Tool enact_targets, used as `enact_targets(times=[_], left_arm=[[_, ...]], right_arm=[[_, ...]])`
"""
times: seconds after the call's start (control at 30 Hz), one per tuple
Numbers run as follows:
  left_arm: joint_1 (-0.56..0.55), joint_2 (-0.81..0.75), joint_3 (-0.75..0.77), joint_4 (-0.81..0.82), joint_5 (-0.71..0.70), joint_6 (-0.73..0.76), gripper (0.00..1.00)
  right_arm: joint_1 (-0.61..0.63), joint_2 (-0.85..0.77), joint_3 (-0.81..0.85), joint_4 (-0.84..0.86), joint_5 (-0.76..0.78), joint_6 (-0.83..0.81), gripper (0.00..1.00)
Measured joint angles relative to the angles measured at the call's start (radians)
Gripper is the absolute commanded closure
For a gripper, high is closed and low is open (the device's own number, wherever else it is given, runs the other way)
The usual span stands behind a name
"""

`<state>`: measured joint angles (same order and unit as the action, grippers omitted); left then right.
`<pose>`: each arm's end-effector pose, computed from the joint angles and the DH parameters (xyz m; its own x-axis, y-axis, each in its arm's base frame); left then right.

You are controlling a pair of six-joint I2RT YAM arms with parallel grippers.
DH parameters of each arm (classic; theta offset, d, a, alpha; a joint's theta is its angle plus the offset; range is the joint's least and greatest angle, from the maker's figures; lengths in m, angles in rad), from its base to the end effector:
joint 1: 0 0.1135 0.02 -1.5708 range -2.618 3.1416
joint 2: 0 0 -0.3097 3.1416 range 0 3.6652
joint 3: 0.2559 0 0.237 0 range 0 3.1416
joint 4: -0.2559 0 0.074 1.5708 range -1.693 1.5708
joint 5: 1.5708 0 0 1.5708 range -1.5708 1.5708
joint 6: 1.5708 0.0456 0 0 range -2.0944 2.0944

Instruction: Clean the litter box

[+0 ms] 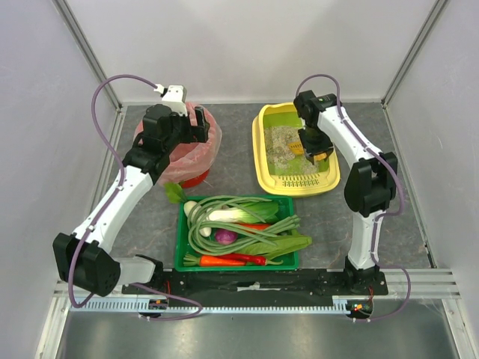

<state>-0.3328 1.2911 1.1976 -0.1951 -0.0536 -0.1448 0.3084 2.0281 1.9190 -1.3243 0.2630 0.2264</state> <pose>0.2682 -0.0901 0.4155 -0.3062 -0.0466 -0.9508 0.2360 0.9639 -0.1232 0.3917 0.1124 0.3091 -0.9779 -0.0840 -0.1913 -0.0407 0.9746 -0.2202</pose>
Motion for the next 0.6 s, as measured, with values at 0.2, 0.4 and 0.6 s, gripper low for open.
enact_targets(times=[0.2, 0.4, 0.6], left_arm=[[0.0, 0.004, 0.029, -0.059, 0.012, 0.0, 0.03], [0.0, 0.003, 0.043, -0.092, 0.012, 0.015, 0.03], [0.0, -0.004, 0.043, -0.118, 0.011, 0.023, 0.03]], right_arm=[[0.008, 0.04, 0.037, -0.003, 0.002, 0.002, 1.0], [0.015, 0.084, 0.067, -0.006, 0.008, 0.002, 1.0], [0.028, 0.131, 0.093, -0.014, 0.014, 0.008, 1.0]])
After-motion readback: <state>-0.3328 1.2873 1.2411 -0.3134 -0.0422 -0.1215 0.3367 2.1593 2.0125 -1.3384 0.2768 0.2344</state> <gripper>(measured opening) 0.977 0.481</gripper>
